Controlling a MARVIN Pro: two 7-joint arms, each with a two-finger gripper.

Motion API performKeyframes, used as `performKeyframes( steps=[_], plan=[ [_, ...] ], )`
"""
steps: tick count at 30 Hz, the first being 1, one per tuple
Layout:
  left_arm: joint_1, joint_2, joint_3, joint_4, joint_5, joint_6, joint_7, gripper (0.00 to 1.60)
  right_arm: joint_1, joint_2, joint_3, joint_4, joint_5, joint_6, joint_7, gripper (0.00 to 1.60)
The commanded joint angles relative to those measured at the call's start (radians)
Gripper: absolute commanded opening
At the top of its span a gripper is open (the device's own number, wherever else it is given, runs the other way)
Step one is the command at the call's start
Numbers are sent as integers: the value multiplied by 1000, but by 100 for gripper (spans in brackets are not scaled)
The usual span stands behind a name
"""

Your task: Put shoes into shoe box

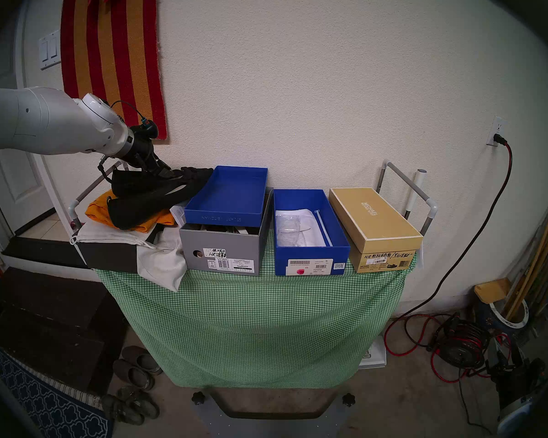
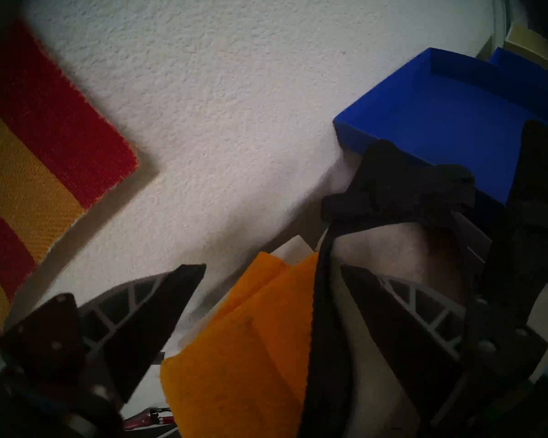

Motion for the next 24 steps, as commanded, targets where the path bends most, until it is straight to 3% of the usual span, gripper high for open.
performKeyframes(
  steps=[1,13,14,15,16,24],
  plan=[
    [82,-55,-7,84,-1,14,-56,160,1,2,0,0,-1,1,1,160],
    [104,-104,-27,166,15,43,-213,160,1,2,0,0,-1,1,1,160],
    [105,-107,-29,173,17,42,-226,143,1,2,0,0,-1,1,1,160],
    [106,-103,-35,180,14,35,-245,44,1,2,0,0,-1,1,1,160],
    [103,-101,-38,181,11,38,-253,0,1,2,0,0,-1,1,1,160],
    [100,-88,-54,197,8,30,-259,0,1,2,0,0,0,1,1,160]
  ],
)
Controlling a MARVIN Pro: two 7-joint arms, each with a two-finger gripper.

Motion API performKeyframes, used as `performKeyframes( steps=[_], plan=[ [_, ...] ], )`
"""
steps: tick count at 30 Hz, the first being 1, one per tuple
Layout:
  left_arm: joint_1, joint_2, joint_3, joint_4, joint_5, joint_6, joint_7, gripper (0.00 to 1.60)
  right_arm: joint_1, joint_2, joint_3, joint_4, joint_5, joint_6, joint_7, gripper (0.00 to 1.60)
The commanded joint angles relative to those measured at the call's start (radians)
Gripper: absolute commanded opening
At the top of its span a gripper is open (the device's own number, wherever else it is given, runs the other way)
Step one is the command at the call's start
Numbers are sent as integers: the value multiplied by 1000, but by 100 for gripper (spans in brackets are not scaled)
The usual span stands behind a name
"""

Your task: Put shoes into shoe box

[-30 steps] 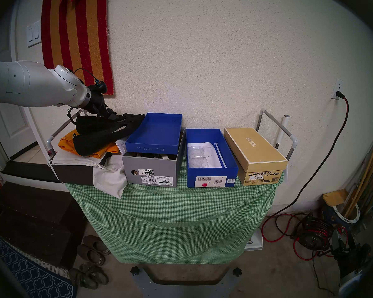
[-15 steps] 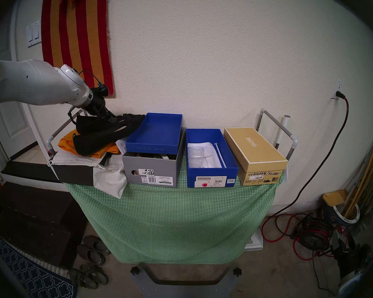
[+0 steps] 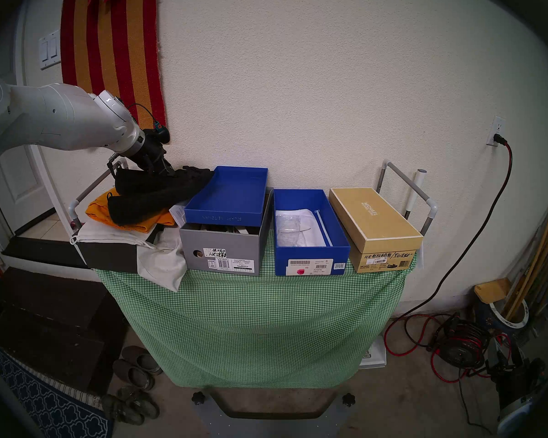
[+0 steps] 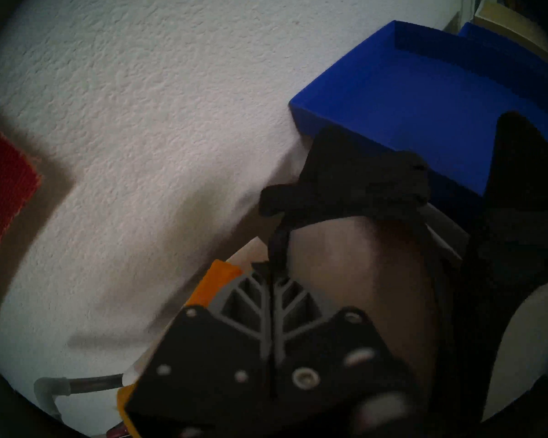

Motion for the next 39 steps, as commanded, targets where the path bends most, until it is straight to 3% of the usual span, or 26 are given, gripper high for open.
performKeyframes(
  steps=[1,8,17,25,39],
  plan=[
    [-11,6,-17,22,-11,-13,-14,0,1,2,0,0,-1,1,1,160],
    [-78,74,-56,-7,-54,-36,0,0,1,2,0,0,-1,0,1,160],
    [-146,146,-62,-74,-69,-53,34,0,1,2,0,0,-1,1,1,160],
    [-171,205,-110,-119,-161,-48,147,0,1,2,0,0,-1,1,1,160],
    [-318,329,-180,-350,-259,-74,270,0,1,2,0,0,-1,0,1,160]
  ],
)
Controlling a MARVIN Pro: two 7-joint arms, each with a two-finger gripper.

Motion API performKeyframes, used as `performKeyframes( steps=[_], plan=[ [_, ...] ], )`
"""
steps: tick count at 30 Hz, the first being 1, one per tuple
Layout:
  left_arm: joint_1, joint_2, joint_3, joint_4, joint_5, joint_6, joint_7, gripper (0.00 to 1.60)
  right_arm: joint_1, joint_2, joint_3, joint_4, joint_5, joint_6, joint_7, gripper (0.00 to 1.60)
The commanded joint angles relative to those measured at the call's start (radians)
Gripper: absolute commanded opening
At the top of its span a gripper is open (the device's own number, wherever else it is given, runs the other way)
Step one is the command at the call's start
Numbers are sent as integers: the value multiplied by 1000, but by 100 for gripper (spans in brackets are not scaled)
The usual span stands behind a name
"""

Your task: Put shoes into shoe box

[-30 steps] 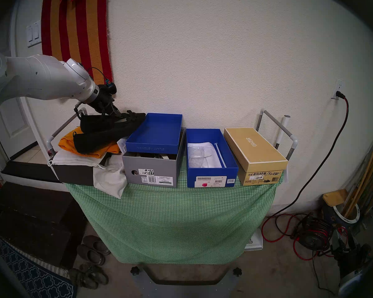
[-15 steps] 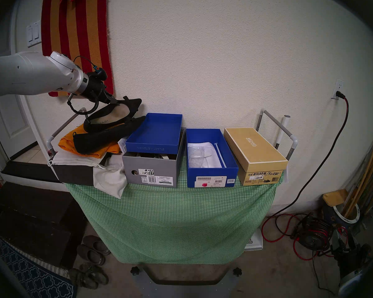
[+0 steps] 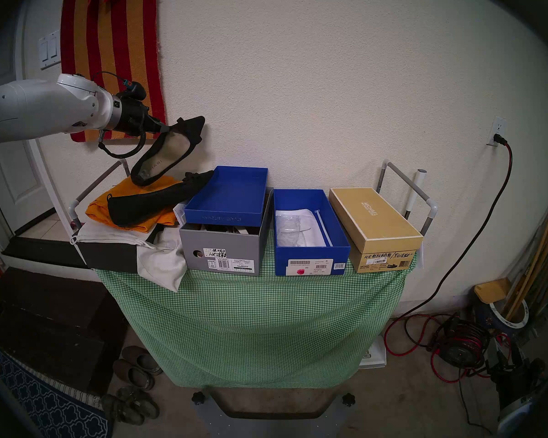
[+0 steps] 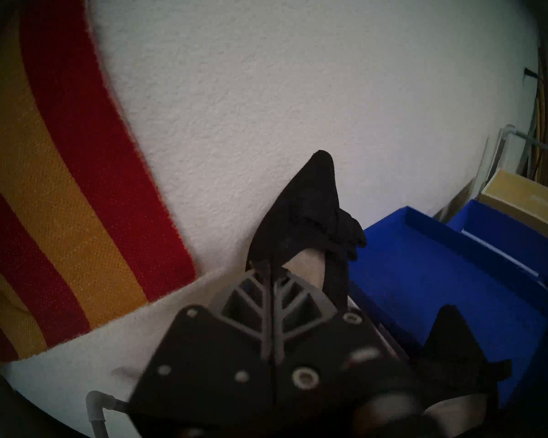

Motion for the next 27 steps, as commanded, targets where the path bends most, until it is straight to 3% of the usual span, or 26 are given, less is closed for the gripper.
performKeyframes(
  steps=[1,6,13,27],
  plan=[
    [-110,78,-43,-84,-47,-15,46,0,1,2,0,0,-1,0,1,160],
    [-157,116,-73,-116,-92,-7,83,0,1,2,0,0,-1,0,1,160],
    [-200,164,-103,-215,-175,-9,224,0,1,2,0,0,-1,1,1,160],
    [-298,213,-193,-445,-421,-8,502,0,1,2,0,0,-1,0,1,160]
  ],
)
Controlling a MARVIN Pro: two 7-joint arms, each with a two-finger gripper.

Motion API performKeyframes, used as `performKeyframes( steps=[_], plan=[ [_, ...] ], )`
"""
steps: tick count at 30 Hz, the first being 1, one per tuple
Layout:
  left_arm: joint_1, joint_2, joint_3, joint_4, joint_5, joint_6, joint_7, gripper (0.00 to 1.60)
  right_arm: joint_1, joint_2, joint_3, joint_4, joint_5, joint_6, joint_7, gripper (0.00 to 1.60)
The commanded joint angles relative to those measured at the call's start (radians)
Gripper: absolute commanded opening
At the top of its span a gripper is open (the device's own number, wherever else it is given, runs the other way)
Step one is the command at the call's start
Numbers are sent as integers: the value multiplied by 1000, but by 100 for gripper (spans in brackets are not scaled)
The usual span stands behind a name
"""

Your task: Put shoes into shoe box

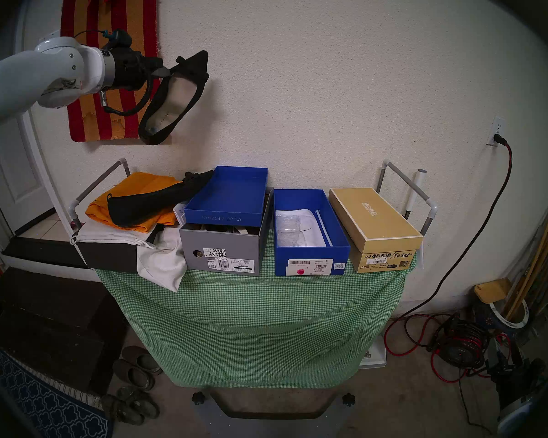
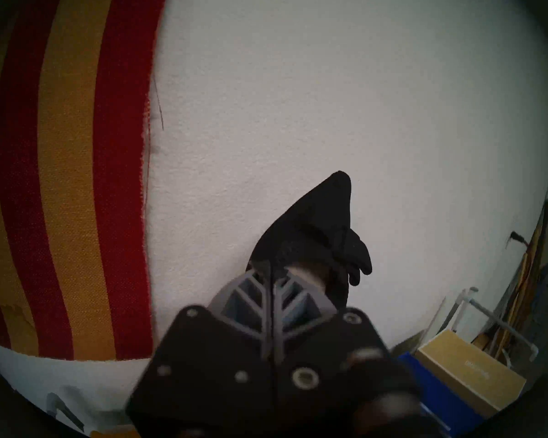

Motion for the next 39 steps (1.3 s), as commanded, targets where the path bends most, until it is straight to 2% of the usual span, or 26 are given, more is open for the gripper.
performKeyframes(
  steps=[1,7,12,14,22,28,39],
  plan=[
    [-75,25,-44,-108,-114,-3,130,0,1,2,0,0,-1,0,1,160],
    [-96,24,-54,-173,-233,-34,250,0,1,2,0,0,-1,1,1,160],
    [-93,7,-49,-228,-283,-73,325,0,1,2,0,0,-1,1,1,160],
    [-72,0,-66,-261,-335,-97,378,0,1,2,0,0,-1,1,1,160],
    [-18,-35,-75,-337,-379,-178,389,0,1,2,0,0,-1,1,1,160],
    [-22,-45,-104,-374,-403,-221,391,0,1,2,0,0,-1,1,1,160],
    [-12,-101,-169,-448,-442,-282,392,0,1,2,0,0,-1,1,1,160]
  ],
)
